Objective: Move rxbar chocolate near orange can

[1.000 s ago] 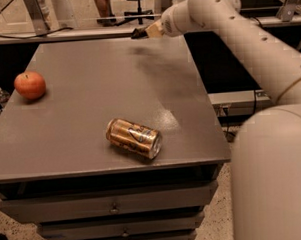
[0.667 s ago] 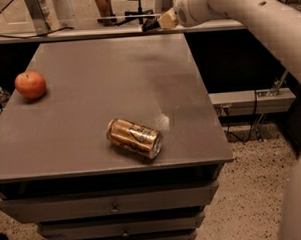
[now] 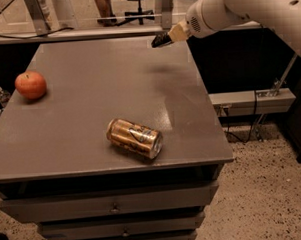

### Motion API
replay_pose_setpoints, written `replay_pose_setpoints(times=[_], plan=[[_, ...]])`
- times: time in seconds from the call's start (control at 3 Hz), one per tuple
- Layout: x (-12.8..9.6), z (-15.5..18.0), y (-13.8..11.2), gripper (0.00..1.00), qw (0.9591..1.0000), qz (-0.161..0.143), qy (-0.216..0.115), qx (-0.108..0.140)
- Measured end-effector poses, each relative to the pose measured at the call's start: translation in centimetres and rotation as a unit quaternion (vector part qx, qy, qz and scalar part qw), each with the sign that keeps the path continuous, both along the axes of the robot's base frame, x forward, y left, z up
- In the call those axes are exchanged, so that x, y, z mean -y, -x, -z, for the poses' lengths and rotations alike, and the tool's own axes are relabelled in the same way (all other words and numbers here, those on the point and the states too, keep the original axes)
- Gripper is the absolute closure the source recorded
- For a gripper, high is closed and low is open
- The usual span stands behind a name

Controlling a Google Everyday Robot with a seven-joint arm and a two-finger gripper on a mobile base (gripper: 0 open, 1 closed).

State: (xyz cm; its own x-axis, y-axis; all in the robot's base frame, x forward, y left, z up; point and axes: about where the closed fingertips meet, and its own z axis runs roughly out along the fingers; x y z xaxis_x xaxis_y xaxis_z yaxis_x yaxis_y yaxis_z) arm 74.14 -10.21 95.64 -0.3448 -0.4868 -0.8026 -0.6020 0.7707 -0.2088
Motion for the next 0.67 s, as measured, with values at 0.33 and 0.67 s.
replay_pose_setpoints(times=[0.33,0.67], plan=[[-0.8,0.7,-0.6,1.0,0.9999,-0.009,-0.007,-0.008],[-1.8,1.8,1.2,1.0,0.9991,-0.028,-0.001,-0.032]])
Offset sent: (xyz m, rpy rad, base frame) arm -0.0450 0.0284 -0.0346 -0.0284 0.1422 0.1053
